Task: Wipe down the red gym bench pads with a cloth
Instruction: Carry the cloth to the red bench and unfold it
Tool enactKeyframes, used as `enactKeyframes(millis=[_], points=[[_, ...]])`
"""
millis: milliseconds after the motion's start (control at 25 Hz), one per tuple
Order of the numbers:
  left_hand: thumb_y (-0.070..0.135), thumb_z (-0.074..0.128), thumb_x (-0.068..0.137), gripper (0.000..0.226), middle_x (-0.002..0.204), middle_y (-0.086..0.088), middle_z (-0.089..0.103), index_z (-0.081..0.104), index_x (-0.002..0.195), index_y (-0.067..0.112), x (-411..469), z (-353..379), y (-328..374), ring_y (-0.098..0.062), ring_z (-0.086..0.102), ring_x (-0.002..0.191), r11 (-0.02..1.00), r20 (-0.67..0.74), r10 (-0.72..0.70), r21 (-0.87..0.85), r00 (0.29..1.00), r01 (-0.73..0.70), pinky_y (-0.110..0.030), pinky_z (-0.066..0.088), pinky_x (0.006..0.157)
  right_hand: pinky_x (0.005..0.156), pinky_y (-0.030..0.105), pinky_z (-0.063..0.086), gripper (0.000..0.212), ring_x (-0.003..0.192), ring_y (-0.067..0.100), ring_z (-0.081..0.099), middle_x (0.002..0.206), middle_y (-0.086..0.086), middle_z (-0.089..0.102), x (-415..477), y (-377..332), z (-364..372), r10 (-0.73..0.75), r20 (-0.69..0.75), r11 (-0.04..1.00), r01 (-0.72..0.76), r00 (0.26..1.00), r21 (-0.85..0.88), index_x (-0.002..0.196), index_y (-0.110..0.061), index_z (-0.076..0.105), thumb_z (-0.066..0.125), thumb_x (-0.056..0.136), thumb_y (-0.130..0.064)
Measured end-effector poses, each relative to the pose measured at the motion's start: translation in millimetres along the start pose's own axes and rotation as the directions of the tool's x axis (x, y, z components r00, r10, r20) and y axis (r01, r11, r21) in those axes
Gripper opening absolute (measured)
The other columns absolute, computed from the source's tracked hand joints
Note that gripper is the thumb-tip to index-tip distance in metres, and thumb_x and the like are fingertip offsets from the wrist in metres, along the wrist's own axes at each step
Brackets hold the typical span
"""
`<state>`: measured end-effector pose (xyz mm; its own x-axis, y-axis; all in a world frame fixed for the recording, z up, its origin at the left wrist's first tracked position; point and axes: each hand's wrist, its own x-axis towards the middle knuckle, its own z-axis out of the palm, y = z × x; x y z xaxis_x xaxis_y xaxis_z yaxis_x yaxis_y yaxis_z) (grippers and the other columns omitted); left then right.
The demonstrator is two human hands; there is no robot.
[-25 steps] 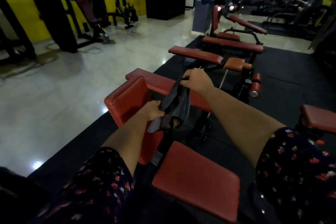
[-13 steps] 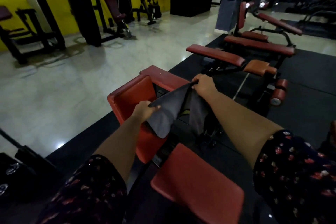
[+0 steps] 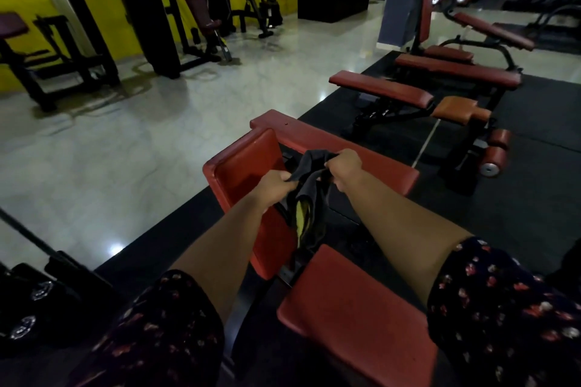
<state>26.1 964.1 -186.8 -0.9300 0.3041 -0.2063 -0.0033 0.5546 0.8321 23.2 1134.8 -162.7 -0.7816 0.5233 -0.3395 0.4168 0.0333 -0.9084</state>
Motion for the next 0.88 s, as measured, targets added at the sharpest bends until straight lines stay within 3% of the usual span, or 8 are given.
enactKeyframes(millis=[80, 240, 320, 440, 600, 680, 800, 880], points=[[0.013, 0.058, 0.090, 0.015, 0.075, -0.007, 0.056, 0.061, 0.076, 0.011, 2, -6, 0, -0.016, 0.053, 0.074, 0.998, 0.025, 0.021, 0.058, 0.999, -0.023, -0.029, 0.035, 0.067, 0.075, 0.055, 0.057, 0.032, 0.094, 0.038, 0.059, 0.113, 0.021, 0.054, -2, 0, 6, -0.019, -0.051, 1.000, 0.019, 0.999, 0.014, 0.119, -0.001, 0.050, 0.048, 0.089, 0.007], [0.024, 0.060, 0.094, 0.017, 0.075, -0.003, 0.060, 0.064, 0.081, 0.013, -1, -17, 2, -0.015, 0.056, 0.072, 1.000, 0.046, 0.016, 0.015, 0.999, -0.017, -0.024, 0.039, 0.065, 0.052, 0.047, 0.058, 0.026, 0.095, 0.038, 0.056, 0.113, 0.017, 0.047, -14, -8, 15, 0.017, 0.005, 0.982, -0.017, 1.000, 0.186, 0.117, -0.006, 0.042, 0.031, 0.095, 0.002], [0.023, 0.061, 0.094, 0.014, 0.090, -0.002, 0.068, 0.067, 0.102, 0.014, -5, -18, 4, -0.017, 0.065, 0.084, 1.000, 0.093, -0.001, -0.021, 0.996, 0.003, -0.024, 0.051, 0.073, 0.054, 0.046, 0.057, 0.028, 0.099, 0.037, 0.056, 0.118, 0.017, 0.047, -20, -7, 20, 0.035, 0.021, 0.977, -0.039, 0.999, 0.208, 0.120, -0.006, 0.041, 0.029, 0.095, 0.000], [0.016, 0.065, 0.091, 0.052, 0.112, 0.000, 0.059, 0.044, 0.136, 0.030, -12, -18, 5, -0.021, 0.064, 0.098, 0.989, 0.106, 0.046, -0.147, 0.993, -0.030, -0.038, 0.056, 0.087, 0.054, 0.039, 0.055, 0.032, 0.102, 0.035, 0.054, 0.122, 0.016, 0.046, -26, -1, 28, 0.005, 0.040, 0.994, -0.010, 0.999, 0.113, 0.124, -0.009, 0.040, 0.033, 0.093, -0.001], [0.020, 0.051, 0.099, 0.024, 0.119, 0.002, 0.059, 0.059, 0.121, 0.028, -21, -19, 10, -0.013, 0.059, 0.103, 0.983, 0.106, 0.105, -0.160, 0.989, -0.087, -0.026, 0.050, 0.082, 0.049, 0.035, 0.053, 0.037, 0.094, 0.034, 0.058, 0.123, 0.020, 0.053, -23, 0, 27, 0.049, 0.027, 0.984, -0.053, 0.998, 0.171, 0.123, -0.002, 0.048, 0.040, 0.089, 0.009], [0.032, 0.045, 0.100, 0.027, 0.121, 0.003, 0.064, 0.065, 0.117, 0.026, -23, -18, 10, -0.013, 0.060, 0.107, 0.986, 0.127, 0.046, -0.165, 0.991, -0.024, -0.030, 0.049, 0.085, 0.052, 0.039, 0.052, 0.041, 0.092, 0.034, 0.058, 0.123, 0.020, 0.054, -21, 0, 24, 0.081, 0.018, 0.972, -0.083, 0.997, 0.218, 0.127, 0.003, 0.049, 0.040, 0.088, 0.013], [0.048, 0.062, 0.090, 0.044, 0.123, 0.005, 0.060, 0.062, 0.125, 0.021, -19, -17, 5, -0.012, 0.055, 0.113, 0.996, 0.138, 0.049, -0.074, 0.989, -0.039, -0.034, 0.045, 0.098, 0.051, 0.041, 0.052, 0.037, 0.095, 0.035, 0.057, 0.123, 0.021, 0.054, -26, -3, 15, 0.104, 0.014, 0.956, -0.104, 0.994, 0.274, 0.128, 0.005, 0.049, 0.035, 0.093, 0.011], [0.031, 0.077, 0.082, 0.043, 0.122, 0.001, 0.059, 0.062, 0.121, 0.019, -13, -17, 2, -0.013, 0.054, 0.116, 0.986, 0.106, 0.132, 0.088, 0.986, -0.142, -0.029, 0.042, 0.098, 0.054, 0.041, 0.052, 0.034, 0.098, 0.036, 0.056, 0.120, 0.020, 0.052, -25, -4, 8, 0.098, 0.054, 0.965, -0.108, 0.994, 0.241, 0.126, 0.005, 0.048, 0.035, 0.094, 0.011]])
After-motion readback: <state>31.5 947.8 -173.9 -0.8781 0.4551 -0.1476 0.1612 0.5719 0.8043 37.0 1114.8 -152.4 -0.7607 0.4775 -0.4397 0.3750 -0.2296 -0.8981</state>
